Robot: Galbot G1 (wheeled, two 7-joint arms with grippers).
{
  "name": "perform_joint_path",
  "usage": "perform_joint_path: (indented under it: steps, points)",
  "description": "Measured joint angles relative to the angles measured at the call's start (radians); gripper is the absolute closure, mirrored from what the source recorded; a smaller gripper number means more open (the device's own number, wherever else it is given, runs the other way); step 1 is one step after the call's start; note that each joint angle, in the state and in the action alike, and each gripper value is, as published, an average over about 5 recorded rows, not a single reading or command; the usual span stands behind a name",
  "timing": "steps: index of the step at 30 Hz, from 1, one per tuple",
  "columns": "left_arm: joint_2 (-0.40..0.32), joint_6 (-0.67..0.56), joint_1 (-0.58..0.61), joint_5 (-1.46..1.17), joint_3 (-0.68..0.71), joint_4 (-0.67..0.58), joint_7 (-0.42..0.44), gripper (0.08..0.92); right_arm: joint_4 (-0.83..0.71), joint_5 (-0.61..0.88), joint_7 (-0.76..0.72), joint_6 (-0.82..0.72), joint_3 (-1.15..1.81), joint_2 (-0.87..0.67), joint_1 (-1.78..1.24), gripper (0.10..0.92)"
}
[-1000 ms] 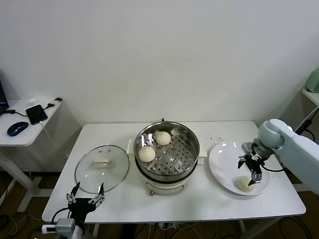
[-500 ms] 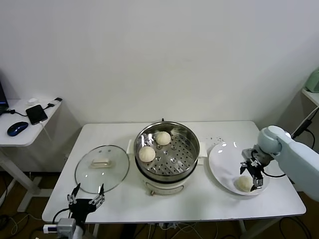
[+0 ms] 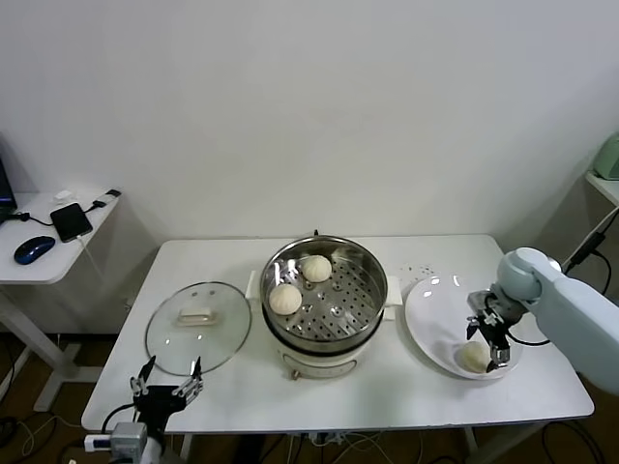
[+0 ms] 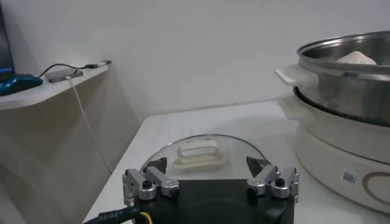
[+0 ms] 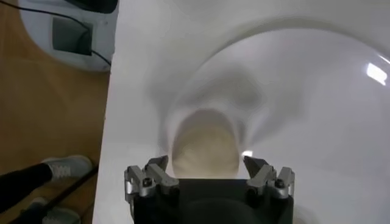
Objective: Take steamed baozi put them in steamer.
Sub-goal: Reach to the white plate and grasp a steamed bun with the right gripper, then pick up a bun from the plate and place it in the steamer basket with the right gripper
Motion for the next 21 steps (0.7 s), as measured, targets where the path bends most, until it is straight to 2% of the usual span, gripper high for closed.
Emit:
perform_joint_path:
  steps: [6,9,13,18,21]
  points:
    - [0.000,0.000,-0.001,0.000,-0.001,0.002,0.000,0.177,-0.010,-0.005,0.000,0.000,0.003,0.008,-0.004,0.205]
    - [0.000,0.000,-0.002,0.000,-0.001,0.003,0.000,0.177,-0.014,-0.006,0.001,0.000,0.005,0.010,-0.004,0.235]
    - [0.000,0.001,-0.004,0.001,-0.001,0.004,0.000,0.177,-0.016,-0.007,0.001,0.000,0.007,0.012,-0.003,0.309]
    - [0.000,0.001,-0.007,0.001,0.000,0.006,-0.001,0.177,-0.017,-0.006,0.001,-0.001,0.008,0.012,0.000,0.441]
    - [0.000,0.001,-0.009,0.002,0.000,0.010,-0.001,0.177,-0.016,-0.003,0.001,-0.001,0.009,0.008,0.005,0.487]
